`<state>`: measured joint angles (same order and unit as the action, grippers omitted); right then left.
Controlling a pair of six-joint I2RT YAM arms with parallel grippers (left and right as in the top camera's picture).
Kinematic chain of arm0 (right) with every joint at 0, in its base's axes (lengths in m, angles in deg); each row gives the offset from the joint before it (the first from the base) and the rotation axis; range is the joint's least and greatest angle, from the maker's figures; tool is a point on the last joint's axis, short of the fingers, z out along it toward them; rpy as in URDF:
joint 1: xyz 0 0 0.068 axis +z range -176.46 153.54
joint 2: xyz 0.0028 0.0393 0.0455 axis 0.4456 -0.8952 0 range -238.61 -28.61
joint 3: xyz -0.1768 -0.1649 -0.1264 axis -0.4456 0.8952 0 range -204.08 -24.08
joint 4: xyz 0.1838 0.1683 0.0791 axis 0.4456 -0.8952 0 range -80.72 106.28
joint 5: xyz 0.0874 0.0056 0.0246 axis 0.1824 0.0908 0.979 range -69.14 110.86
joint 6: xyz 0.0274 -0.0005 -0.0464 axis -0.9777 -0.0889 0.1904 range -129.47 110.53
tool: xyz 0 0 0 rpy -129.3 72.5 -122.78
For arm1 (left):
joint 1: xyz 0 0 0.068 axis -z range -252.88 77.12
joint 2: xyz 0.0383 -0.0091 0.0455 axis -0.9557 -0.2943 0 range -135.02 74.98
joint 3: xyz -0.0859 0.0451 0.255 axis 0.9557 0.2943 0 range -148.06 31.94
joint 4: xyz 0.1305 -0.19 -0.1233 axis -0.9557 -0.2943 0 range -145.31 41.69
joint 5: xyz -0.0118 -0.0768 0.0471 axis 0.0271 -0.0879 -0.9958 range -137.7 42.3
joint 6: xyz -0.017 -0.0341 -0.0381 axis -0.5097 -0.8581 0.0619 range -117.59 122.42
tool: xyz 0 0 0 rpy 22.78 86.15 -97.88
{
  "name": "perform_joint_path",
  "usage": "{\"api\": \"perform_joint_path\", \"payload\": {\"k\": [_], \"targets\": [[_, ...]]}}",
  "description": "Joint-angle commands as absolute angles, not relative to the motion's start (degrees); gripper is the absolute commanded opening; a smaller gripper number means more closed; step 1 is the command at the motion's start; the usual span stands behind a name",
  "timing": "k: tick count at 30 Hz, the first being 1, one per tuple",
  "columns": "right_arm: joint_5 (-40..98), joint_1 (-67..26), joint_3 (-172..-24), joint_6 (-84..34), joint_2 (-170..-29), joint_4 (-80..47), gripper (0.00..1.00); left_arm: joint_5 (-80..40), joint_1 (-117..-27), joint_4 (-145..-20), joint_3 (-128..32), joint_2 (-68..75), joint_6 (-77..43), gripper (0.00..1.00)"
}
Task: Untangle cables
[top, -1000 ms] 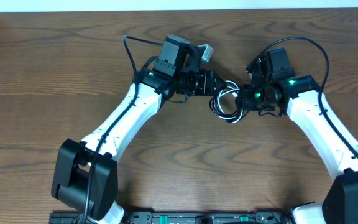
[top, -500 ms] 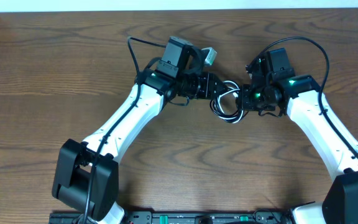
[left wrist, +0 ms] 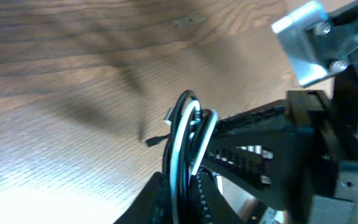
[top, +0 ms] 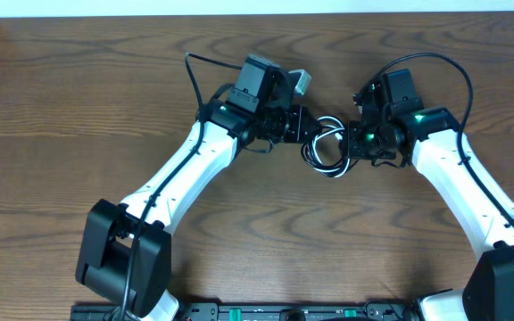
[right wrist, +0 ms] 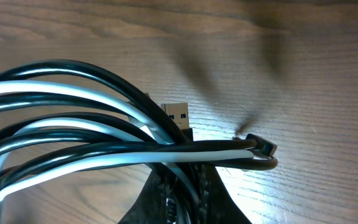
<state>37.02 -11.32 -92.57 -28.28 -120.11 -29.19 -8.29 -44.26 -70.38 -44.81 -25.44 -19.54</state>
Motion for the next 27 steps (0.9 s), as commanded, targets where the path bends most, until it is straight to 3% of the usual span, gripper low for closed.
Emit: {"api": "perform_joint_path", "payload": {"k": [1,20,24,27], "targets": [[37.7,-10.91,-92.64,-27.86,-120.02,-29.19,0.01,-13.57,-42.88,-70.97,-45.25,-26.34,-18.6,0.08],[39.6,-11.02,-92.66,-30.42,-114.01,-27.81,0.01,-27.5,-50.82,-76.28,-45.68,-21.4,-21.42,0.08],[39.6,-11.02,-92.66,-30.44,-109.66,-26.98,0.01,-25.29,-51.34,-75.8,-45.68,-21.4,-21.33,0.07],[39.88,-11.02,-92.66,-30.44,-109.1,-26.98,0.01,-16.88,-51.34,-72.36,-45.68,-21.38,-19.19,0.07]]}}
